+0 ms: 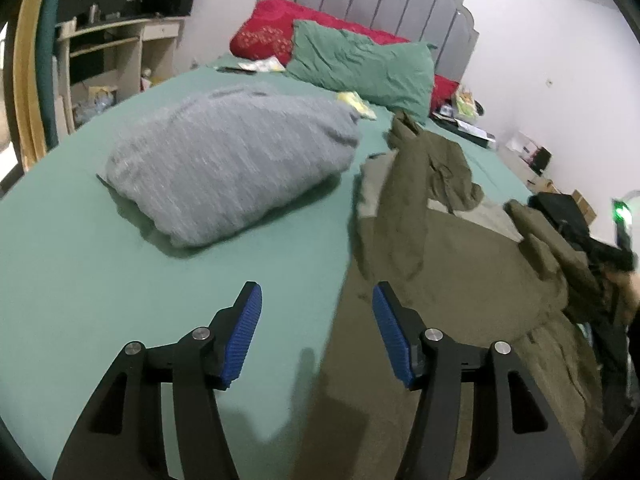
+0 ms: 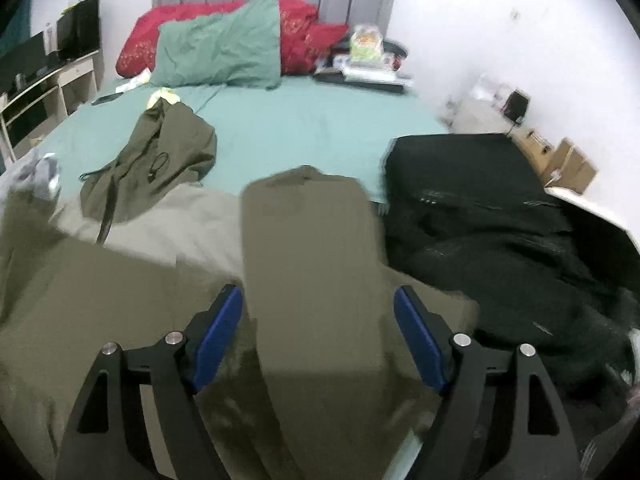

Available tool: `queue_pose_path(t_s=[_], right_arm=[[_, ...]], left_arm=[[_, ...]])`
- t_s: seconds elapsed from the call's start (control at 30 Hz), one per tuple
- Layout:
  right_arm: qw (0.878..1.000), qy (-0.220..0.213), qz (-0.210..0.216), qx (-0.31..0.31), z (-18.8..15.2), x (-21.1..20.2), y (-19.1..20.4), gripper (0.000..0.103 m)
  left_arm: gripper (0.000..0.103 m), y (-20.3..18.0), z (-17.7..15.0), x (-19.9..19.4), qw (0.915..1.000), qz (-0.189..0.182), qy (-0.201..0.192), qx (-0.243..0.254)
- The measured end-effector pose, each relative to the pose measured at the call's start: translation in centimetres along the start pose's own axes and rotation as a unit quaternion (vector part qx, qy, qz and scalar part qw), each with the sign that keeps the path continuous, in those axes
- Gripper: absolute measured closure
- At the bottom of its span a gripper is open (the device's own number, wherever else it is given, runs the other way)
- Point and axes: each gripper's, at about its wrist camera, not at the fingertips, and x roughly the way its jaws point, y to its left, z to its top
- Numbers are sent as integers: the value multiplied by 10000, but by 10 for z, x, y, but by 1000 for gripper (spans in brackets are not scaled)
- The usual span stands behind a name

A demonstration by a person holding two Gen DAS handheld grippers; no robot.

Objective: Fold large clothes

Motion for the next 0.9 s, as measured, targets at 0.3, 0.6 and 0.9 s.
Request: queue_pose_path(t_s=[0.3, 0.6, 0.9], right_arm=[[9957, 816, -433, -94, 29, 104, 41, 100], [9891, -1447, -207, 176, 103, -104, -4, 101], [9604, -2501, 1228, 17, 150, -245, 58, 100]], left_arm=[[42, 21, -4, 30, 9984, 45, 530, -211], [42, 9, 5, -7, 9991, -359, 186, -161], [42, 20, 5, -31, 9989, -373, -145, -229]])
